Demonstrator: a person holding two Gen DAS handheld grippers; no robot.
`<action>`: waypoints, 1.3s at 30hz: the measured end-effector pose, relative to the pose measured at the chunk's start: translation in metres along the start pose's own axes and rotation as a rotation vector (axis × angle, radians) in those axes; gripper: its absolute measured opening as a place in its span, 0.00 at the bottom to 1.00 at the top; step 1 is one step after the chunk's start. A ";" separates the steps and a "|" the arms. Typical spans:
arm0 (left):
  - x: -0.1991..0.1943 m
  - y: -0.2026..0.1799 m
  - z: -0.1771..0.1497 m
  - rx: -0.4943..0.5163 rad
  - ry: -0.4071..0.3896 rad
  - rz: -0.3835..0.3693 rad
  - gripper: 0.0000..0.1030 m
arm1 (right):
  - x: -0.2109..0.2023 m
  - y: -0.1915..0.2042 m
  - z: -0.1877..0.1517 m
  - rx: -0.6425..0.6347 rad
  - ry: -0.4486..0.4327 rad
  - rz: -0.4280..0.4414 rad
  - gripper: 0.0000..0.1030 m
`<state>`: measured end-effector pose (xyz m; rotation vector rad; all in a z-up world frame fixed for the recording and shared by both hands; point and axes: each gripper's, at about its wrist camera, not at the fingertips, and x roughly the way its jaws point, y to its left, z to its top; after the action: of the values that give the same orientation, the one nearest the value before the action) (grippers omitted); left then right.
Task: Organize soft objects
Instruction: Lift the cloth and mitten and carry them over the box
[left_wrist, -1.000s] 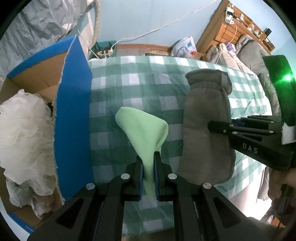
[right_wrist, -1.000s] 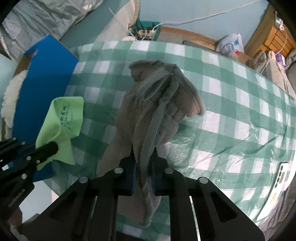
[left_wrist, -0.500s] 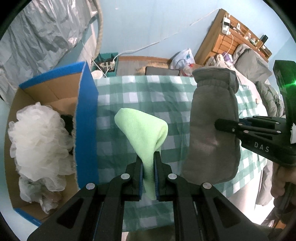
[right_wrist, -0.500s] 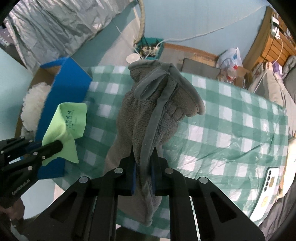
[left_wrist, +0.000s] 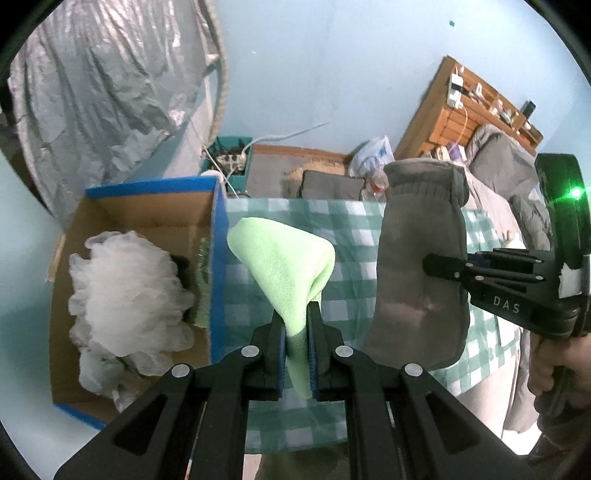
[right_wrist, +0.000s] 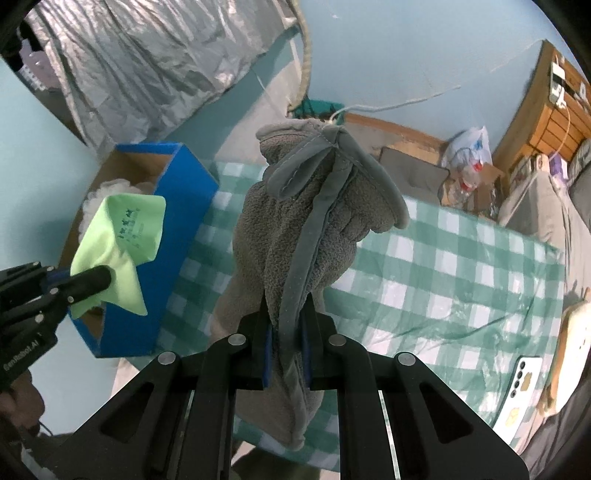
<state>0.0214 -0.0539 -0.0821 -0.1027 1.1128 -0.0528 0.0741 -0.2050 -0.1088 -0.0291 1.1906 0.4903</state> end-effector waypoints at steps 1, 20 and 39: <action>-0.004 0.002 0.000 -0.006 -0.010 0.005 0.10 | -0.002 0.003 0.002 -0.006 -0.004 0.005 0.10; -0.033 0.054 -0.021 -0.132 -0.046 0.097 0.10 | -0.008 0.060 0.039 -0.118 -0.049 0.081 0.10; -0.009 0.116 -0.054 -0.241 0.025 0.173 0.10 | 0.018 0.149 0.078 -0.247 -0.041 0.171 0.10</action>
<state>-0.0321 0.0588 -0.1105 -0.2211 1.1462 0.2363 0.0915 -0.0443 -0.0600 -0.1292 1.0915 0.7833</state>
